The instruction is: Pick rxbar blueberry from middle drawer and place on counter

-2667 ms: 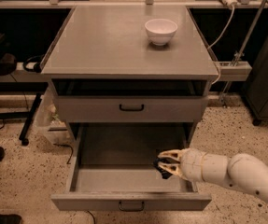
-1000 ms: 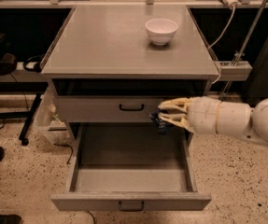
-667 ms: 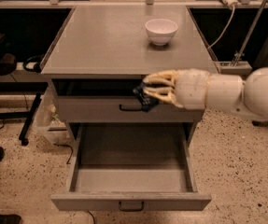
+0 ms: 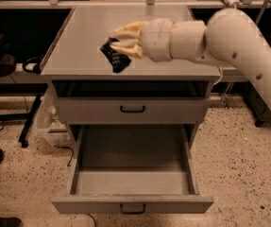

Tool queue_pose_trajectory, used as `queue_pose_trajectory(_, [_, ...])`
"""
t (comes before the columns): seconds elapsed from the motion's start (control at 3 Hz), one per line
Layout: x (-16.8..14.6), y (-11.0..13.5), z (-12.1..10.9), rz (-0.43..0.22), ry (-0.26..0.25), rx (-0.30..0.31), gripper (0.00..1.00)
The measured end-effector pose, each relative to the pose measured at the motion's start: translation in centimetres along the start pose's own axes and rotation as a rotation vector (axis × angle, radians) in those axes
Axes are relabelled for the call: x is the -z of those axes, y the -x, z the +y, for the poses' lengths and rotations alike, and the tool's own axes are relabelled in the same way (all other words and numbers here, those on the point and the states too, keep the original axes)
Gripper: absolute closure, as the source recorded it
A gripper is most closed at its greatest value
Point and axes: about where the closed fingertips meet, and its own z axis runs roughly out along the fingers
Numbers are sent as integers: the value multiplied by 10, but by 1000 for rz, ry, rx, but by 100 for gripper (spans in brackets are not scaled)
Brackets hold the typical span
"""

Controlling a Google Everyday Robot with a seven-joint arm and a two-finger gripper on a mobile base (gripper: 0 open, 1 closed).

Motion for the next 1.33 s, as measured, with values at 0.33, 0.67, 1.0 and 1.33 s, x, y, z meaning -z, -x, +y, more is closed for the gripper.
queue_pose_trajectory(0.33, [-41, -2, -30, 64, 29, 0, 100])
queue_pose_trajectory(0.67, [-86, -23, -43, 142, 80, -19, 100])
queue_pose_trajectory(1.0, [-114, -56, -44, 198, 128, -52, 100])
queue_pose_trajectory(1.33, [-123, -81, -43, 223, 149, -79, 81])
